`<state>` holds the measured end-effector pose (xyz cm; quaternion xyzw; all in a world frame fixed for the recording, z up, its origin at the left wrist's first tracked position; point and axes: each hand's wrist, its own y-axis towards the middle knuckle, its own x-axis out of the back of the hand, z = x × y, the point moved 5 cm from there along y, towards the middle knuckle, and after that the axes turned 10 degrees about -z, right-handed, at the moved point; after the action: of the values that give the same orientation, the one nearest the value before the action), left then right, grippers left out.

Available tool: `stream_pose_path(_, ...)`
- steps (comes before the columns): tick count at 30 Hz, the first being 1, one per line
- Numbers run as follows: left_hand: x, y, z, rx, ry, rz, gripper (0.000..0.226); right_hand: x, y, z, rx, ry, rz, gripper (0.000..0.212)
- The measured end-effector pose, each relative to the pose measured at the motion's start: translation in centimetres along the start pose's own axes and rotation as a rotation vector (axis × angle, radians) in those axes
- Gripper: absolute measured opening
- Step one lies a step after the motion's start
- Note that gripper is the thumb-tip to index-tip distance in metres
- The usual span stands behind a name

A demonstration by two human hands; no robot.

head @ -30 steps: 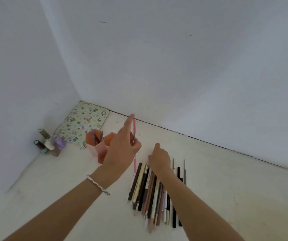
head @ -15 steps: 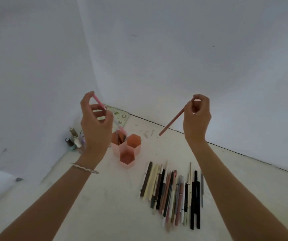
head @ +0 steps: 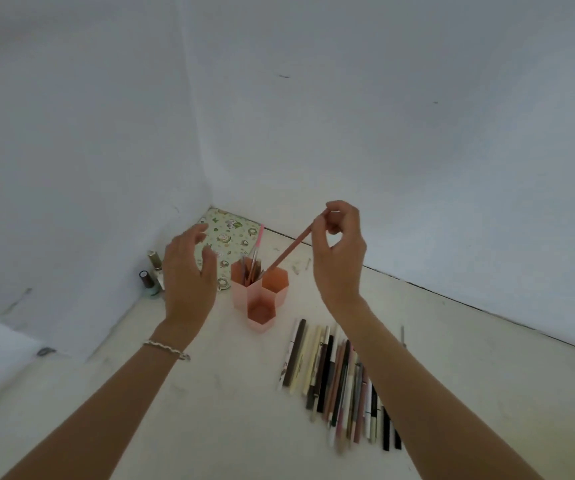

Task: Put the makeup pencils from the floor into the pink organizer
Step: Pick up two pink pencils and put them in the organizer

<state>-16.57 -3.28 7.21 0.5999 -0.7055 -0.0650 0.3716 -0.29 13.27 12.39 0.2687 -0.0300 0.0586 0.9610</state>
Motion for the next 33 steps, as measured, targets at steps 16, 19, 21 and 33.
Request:
stream_pose_path(16, -4.1, -9.1, -5.4, -0.001, -0.106, 0.592, 0.016, -0.1, -2.0, -2.6, 0.021, -0.239, 0.092, 0.027)
stream_pose_path(19, -8.1, -14.4, -4.6, -0.055, 0.196, 0.898, 0.015, 2.7, -0.6, -3.7, -0.058, -0.255, 0.055, 0.033)
stream_pose_path(21, -9.9, -15.7, -3.9, -0.07, 0.343, 0.949, 0.023, 4.6, -0.4, -4.5, -0.087, -0.285, 0.053, 0.036)
stream_pose_path(33, -12.7, -16.3, -2.9, 0.014, 0.571, 0.935, 0.029, 9.6, -2.7, -8.9, -0.224, -0.365, 0.134, 0.033)
